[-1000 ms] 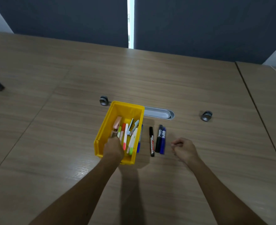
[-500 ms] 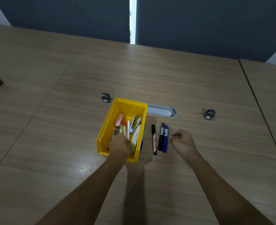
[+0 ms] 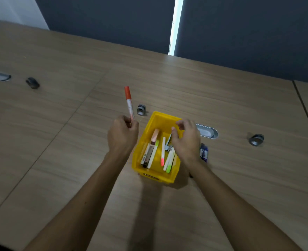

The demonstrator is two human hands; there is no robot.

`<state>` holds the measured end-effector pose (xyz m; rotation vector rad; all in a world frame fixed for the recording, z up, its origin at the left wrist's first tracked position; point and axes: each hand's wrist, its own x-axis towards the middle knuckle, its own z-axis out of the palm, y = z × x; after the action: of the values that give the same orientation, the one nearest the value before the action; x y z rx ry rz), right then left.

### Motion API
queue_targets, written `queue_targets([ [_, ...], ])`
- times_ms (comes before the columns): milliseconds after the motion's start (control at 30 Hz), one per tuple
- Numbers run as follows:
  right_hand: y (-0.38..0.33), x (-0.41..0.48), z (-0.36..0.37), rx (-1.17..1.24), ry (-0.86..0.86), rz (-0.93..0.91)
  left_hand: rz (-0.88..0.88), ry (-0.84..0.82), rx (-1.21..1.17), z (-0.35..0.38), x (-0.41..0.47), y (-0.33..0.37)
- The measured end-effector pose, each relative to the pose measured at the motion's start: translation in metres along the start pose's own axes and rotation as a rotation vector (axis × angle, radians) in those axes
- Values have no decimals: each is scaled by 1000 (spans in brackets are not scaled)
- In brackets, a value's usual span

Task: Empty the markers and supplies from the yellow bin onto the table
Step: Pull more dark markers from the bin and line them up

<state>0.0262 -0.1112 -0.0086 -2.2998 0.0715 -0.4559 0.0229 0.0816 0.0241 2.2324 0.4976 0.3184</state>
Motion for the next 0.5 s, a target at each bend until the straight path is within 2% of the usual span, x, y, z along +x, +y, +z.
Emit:
queue_targets([
  [67,-10,-3,20,-49,-145,23,-23,8,19,0,3,-15],
  [200,-18,-16,57,-200,-431,235,-68,-20,46,4,5,-41],
  [367,-11,-25,82,-254,-614,434,-114,-41,61,15,4,-65],
  [500,-4,-22,87,-315,-695,430,-147,-56,71,22,6,-78],
])
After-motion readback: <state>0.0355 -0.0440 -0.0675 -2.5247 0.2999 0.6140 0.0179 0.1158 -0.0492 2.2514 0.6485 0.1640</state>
